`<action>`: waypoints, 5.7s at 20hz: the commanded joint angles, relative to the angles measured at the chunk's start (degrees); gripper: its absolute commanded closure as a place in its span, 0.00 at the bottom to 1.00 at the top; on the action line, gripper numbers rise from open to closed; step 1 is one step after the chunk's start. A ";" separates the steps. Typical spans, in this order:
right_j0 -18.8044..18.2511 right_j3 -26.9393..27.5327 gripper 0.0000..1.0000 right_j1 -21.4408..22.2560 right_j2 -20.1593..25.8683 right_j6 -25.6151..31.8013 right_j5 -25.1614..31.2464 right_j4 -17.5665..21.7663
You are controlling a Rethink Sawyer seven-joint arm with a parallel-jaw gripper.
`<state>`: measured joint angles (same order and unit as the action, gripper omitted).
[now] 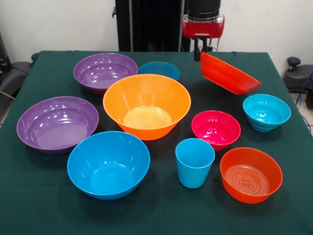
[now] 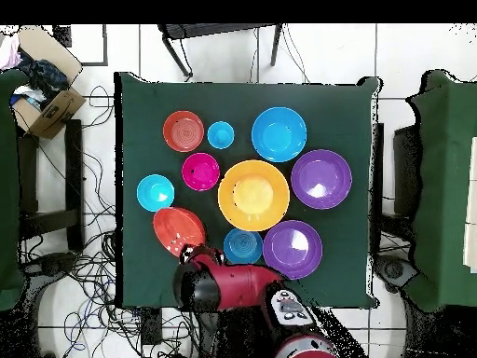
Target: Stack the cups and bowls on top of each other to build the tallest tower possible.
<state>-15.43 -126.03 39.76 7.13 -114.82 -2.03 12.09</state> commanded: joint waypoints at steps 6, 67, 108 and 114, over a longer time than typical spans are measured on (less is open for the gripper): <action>-8.43 -3.18 1.00 6.95 19.86 -3.89 9.64 -1.64; -41.54 20.30 1.00 -0.05 44.26 27.78 47.79 21.29; -46.37 29.66 1.00 -11.14 43.23 38.53 52.80 32.92; -45.75 28.94 1.00 -10.92 44.26 37.61 52.02 31.71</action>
<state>-63.93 -100.22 29.26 50.80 -92.81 46.51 41.69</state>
